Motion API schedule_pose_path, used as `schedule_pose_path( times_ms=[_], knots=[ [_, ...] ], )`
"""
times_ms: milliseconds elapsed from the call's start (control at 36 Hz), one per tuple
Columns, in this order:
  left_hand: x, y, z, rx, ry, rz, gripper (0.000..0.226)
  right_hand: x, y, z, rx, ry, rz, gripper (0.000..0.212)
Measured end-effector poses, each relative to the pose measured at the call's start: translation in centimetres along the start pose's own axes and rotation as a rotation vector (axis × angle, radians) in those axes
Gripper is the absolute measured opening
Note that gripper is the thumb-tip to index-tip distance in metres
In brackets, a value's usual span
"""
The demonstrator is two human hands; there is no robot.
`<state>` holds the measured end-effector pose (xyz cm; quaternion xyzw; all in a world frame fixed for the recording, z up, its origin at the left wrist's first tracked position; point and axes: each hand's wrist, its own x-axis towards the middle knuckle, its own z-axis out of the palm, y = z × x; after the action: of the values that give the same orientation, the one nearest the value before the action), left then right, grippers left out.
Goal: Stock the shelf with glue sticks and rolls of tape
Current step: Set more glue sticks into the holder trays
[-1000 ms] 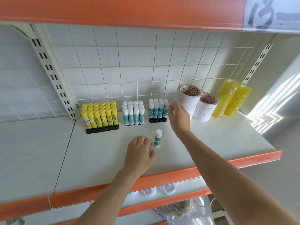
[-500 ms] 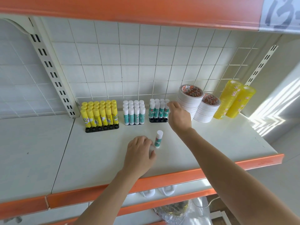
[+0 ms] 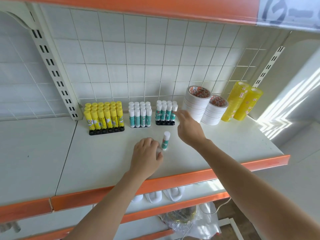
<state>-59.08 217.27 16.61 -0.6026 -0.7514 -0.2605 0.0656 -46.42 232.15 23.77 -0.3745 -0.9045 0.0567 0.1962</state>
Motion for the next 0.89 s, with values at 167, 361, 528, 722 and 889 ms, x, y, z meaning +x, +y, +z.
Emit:
schedule_pose_path(
  times_ms=[167, 361, 528, 722, 889],
  knots=[
    [0.1, 0.0, 0.2, 0.000, 0.011, -0.017, 0.019, -3.3, -1.7, -0.4, 0.268, 0.195, -0.063, 0.027],
    [0.0, 0.2, -0.1, 0.005, 0.006, -0.003, 0.018, -4.9, -3.3, -0.4, 0.301, 0.251, -0.119, 0.018],
    [0.0, 0.0, 0.1, 0.006, 0.008, 0.004, 0.019, -4.6, -3.0, 0.0, 0.288, 0.198, -0.138, 0.020],
    [0.0, 0.2, 0.0, 0.026, 0.008, 0.003, 0.031, -1.7, -3.3, -0.1, 0.402, 0.187, -0.082, 0.007],
    [0.0, 0.1, 0.3, 0.027, 0.001, 0.004, 0.032, 2.1, -3.9, 0.7, 0.352, 0.213, 0.019, 0.008]
  ],
)
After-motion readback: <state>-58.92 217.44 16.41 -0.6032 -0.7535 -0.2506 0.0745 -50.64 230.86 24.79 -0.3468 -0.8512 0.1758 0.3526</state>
